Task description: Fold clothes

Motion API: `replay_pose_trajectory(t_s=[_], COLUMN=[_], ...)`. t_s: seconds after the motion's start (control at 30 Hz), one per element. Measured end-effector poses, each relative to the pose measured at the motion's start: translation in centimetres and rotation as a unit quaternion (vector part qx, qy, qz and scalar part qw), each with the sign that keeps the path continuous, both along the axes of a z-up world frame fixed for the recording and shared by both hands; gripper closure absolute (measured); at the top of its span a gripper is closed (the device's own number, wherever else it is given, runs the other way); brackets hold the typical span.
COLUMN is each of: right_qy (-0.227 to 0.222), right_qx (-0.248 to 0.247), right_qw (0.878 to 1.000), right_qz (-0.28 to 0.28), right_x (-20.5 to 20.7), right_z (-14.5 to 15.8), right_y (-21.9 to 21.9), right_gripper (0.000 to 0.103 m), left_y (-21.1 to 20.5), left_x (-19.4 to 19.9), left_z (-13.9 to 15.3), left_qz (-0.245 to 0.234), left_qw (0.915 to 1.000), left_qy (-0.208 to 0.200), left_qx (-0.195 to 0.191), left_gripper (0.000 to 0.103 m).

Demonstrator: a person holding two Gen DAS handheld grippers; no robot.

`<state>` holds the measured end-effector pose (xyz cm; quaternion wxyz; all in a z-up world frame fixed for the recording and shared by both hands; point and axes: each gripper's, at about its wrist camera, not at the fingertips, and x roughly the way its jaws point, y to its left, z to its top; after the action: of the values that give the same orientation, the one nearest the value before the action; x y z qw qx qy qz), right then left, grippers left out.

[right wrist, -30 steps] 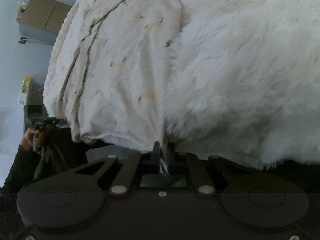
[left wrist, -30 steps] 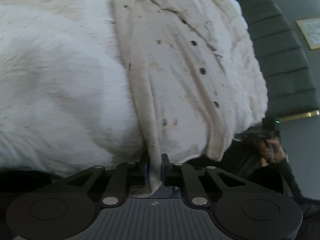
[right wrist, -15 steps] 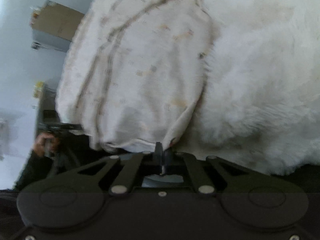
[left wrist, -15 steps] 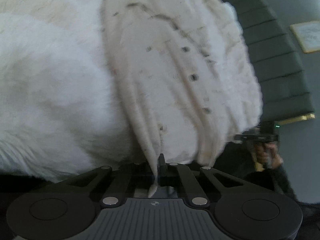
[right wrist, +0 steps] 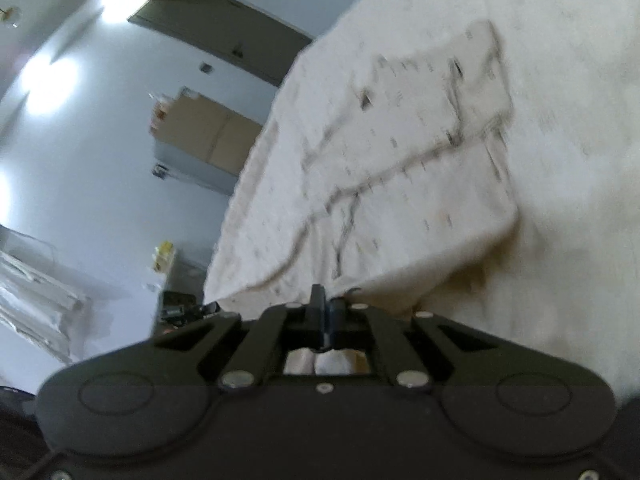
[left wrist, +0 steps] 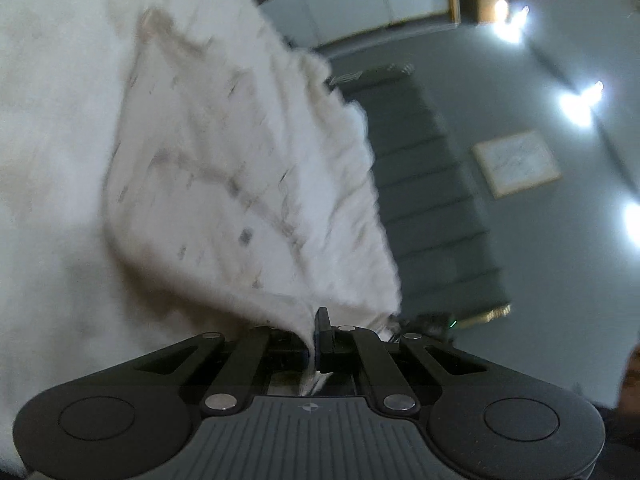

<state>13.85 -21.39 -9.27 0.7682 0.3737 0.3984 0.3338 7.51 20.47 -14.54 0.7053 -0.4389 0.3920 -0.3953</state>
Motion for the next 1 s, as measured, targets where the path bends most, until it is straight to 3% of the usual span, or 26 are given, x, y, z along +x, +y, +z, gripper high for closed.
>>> replay_pose_trajectory(t_s=[0.07, 0.2, 0.3, 0.37, 0.43, 0.47, 0.5, 0.57, 0.6, 0.67, 0.73, 0.8, 0.9, 1.0], right_qy=[-0.013, -0.047, -0.063, -0.063, -0.033, -0.015, 0.006, 0.064, 0.084, 0.068, 0.029, -0.004, -0.049, -0.062], right_qx=[0.013, 0.025, 0.009, -0.002, -0.023, -0.035, -0.061, -0.085, -0.093, -0.106, -0.130, -0.171, -0.248, -0.303], right_qw=[1.000, 0.998, 0.996, 0.995, 0.991, 0.987, 0.981, 0.969, 0.965, 0.965, 0.970, 0.970, 0.956, 0.940], right_qz=[-0.011, -0.042, -0.058, -0.073, -0.128, -0.156, -0.185, -0.222, -0.231, -0.232, -0.204, -0.173, -0.146, -0.143], right_x=[1.7, 9.6, 18.3, 23.6, 32.0, 35.5, 38.0, 41.1, 42.0, 41.4, 38.8, 35.1, 29.2, 24.4], right_z=[0.8, 2.7, 3.8, 3.9, 2.6, 1.7, 0.4, -2.3, -3.4, -3.8, -3.6, -3.4, -3.4, -4.8], right_y=[-0.7, -2.4, -2.7, -2.6, -2.6, -2.5, -2.4, -2.3, -2.2, -1.7, -1.1, -0.3, 0.3, 1.0], right_gripper=[0.103, 0.103, 0.103, 0.103, 0.099, 0.096, 0.084, 0.080, 0.080, 0.076, 0.064, 0.057, 0.049, 0.047], left_y=[0.5, 0.9, 0.5, 0.0, -0.5, -0.9, -1.3, -2.2, -2.6, -3.0, -3.1, -3.0, -2.3, -1.4], left_x=[2.6, 10.3, 19.6, 28.2, 35.6, 38.4, 40.4, 42.2, 42.6, 41.0, 38.5, 33.5, 27.6, 23.0], left_z=[0.4, 1.7, 3.2, 3.3, 1.9, 0.9, 0.1, -1.6, -2.0, -2.4, -2.3, -2.0, -3.2, -5.6], left_qz=[0.019, 0.054, 0.080, 0.124, 0.173, 0.184, 0.191, 0.214, 0.219, 0.203, 0.180, 0.168, 0.158, 0.155], left_qw=[0.9996, 0.9972, 0.9952, 0.9920, 0.9833, 0.9773, 0.9704, 0.9483, 0.9424, 0.9525, 0.9593, 0.9553, 0.9536, 0.9529], left_qy=[-0.009, -0.028, -0.039, -0.023, 0.026, 0.056, 0.080, 0.112, 0.117, 0.093, 0.059, 0.015, -0.012, -0.006], left_qx=[-0.020, -0.045, -0.041, -0.007, 0.051, 0.089, 0.124, 0.206, 0.224, 0.208, 0.209, 0.242, 0.256, 0.261], left_gripper=[0.101, 0.101, 0.101, 0.100, 0.086, 0.051, 0.022, 0.023, 0.022, 0.022, 0.020, 0.014, 0.011, 0.011])
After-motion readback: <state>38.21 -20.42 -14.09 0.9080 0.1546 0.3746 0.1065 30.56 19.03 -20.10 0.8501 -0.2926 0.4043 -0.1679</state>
